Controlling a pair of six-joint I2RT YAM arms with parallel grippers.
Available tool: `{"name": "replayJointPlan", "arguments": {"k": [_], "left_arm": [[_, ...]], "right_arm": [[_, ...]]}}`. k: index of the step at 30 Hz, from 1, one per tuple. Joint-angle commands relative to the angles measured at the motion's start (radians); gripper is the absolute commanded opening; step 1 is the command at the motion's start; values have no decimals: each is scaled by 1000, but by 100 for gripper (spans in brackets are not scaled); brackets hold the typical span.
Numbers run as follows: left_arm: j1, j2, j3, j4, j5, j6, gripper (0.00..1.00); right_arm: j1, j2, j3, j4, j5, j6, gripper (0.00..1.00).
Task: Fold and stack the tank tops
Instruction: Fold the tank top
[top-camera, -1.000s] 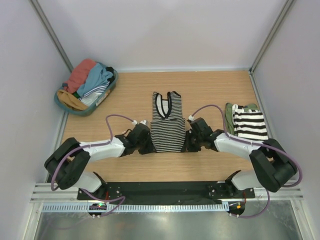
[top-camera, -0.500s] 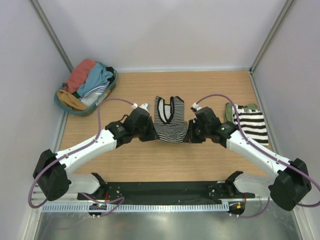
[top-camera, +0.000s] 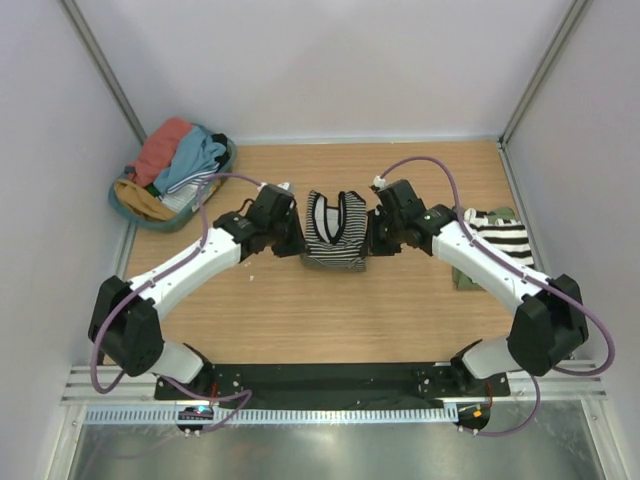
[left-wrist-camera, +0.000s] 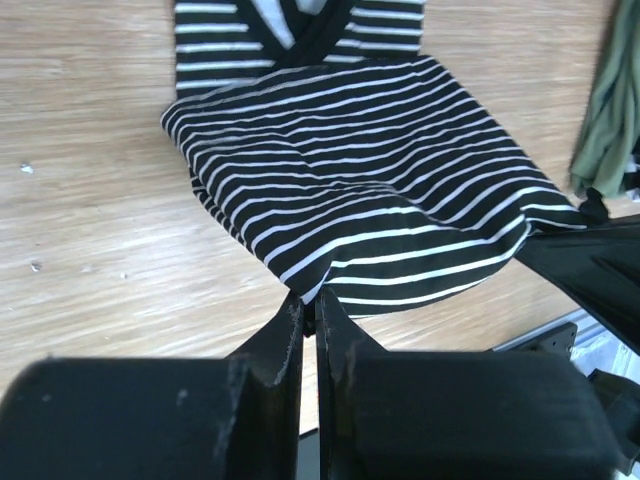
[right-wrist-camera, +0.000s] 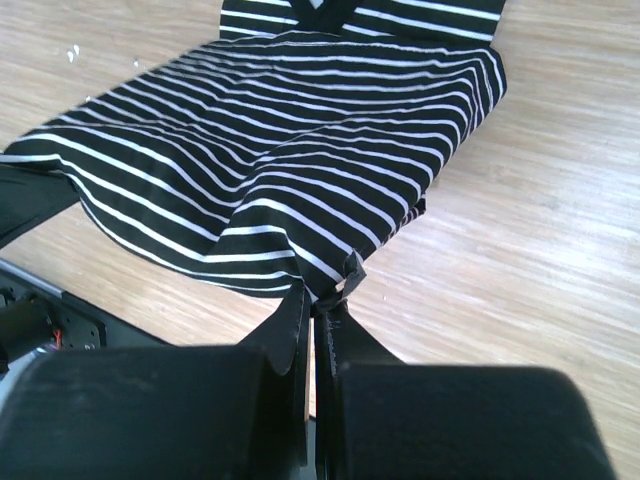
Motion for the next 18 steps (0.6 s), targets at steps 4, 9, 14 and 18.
{"name": "replayJointPlan", "arguments": {"k": [4,9,14,18], "left_arm": [[92,85,88,23,115,37,3],[131,193,205,-11,123,75,4],[151,288,305,-33,164,92,0],[149,263,277,-10,180,80,0]], "right_arm": [[-62,88,116,15,-29,-27,1],[-113,209,208,15,-58,-35,1],[-131,253,282,-15,-78,-63,1],[-130,234,275,-19,-95,-66,1]]}}
